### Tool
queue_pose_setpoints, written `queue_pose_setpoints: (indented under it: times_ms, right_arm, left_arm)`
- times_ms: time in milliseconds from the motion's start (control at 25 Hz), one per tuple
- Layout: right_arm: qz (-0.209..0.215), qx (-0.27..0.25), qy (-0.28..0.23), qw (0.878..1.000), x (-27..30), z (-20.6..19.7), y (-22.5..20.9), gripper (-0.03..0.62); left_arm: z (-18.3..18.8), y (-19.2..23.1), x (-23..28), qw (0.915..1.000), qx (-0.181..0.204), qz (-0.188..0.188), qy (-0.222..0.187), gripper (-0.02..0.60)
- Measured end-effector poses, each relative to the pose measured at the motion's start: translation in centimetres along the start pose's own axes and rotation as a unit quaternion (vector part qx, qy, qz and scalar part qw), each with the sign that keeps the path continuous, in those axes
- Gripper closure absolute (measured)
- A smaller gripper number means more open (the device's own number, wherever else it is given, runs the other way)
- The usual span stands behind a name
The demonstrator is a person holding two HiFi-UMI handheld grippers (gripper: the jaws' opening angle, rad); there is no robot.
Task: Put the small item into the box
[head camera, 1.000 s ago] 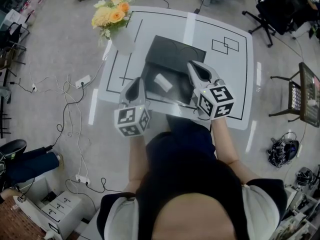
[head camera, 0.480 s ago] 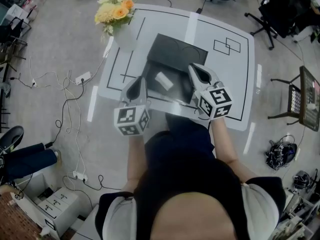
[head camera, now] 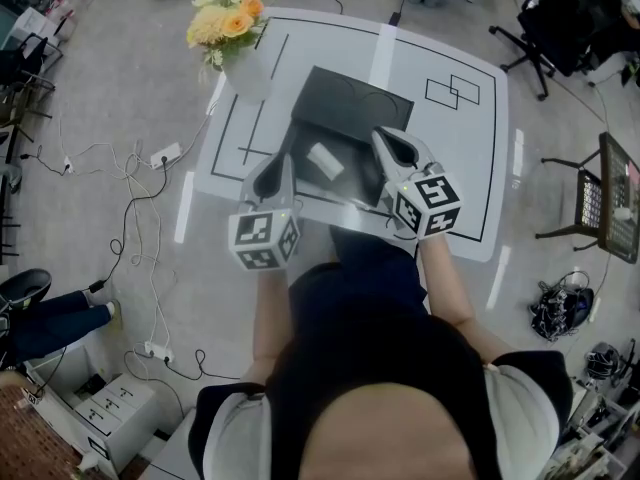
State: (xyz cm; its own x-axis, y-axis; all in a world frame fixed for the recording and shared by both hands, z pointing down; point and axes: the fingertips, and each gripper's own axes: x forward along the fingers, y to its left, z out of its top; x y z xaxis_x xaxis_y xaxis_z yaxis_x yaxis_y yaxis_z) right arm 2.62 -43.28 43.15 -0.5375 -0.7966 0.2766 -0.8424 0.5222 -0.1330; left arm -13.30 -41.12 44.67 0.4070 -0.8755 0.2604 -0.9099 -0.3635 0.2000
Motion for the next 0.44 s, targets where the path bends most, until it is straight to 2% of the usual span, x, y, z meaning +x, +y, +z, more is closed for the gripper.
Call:
queue_pose_setpoints:
  times_ms: [440]
  right_arm:
    - [0.007, -0.005, 0.006, 1.000, -0.39, -0.36, -0.05, 0.594]
  left_arm:
    - [-0.74, -0.64, 0.33, 1.0000, -0.002, 0.002, 0.005, 0.571]
